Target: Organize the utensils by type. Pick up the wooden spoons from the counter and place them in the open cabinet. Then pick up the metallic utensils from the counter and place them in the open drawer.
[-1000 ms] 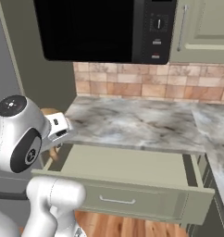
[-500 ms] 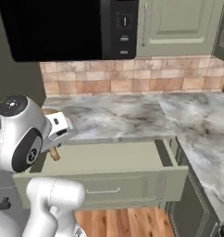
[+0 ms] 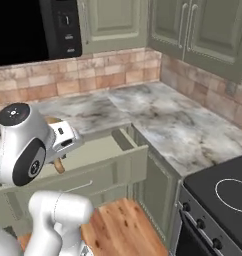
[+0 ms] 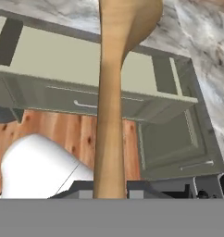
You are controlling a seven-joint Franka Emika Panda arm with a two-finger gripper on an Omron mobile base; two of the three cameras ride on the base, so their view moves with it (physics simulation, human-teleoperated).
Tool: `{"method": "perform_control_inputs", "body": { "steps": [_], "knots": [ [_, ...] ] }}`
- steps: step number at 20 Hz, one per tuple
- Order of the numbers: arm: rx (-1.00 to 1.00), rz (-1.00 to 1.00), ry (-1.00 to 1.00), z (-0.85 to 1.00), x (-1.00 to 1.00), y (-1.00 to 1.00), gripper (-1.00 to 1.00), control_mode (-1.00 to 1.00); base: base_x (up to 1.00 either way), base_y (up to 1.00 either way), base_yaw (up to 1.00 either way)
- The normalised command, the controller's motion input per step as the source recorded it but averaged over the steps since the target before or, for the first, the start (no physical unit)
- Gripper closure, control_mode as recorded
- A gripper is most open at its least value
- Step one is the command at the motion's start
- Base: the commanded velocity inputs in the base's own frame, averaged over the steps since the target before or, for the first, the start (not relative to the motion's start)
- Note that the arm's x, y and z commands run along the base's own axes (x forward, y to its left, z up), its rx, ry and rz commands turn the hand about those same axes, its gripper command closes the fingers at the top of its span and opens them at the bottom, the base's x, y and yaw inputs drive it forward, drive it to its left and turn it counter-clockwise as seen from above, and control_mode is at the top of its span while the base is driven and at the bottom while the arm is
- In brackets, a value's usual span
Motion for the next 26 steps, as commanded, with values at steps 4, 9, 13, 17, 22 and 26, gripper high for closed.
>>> {"method": "perform_control_inputs", "body": {
  "steps": [4, 9, 13, 17, 22, 26],
  "knots": [
    [0.00, 0.00, 0.00, 0.00, 0.00, 0.00, 1.00, 1.00, -0.20, -0.13, -0.62],
    [0.00, 0.00, 0.00, 0.00, 0.00, 0.00, 1.00, 1.00, -0.11, -0.06, -0.66],
    [0.00, 0.00, 0.00, 0.00, 0.00, 0.00, 1.00, 1.00, -0.01, 0.00, -0.72],
    [0.00, 0.00, 0.00, 0.00, 0.00, 0.00, 1.00, 1.00, -0.01, 0.00, -0.78],
    [0.00, 0.00, 0.00, 0.00, 0.00, 0.00, 1.00, 1.00, -0.08, 0.00, -0.78],
    [0.00, 0.00, 0.00, 0.00, 0.00, 0.00, 1.00, 1.00, -0.12, 0.00, -0.77]
  ]
}}
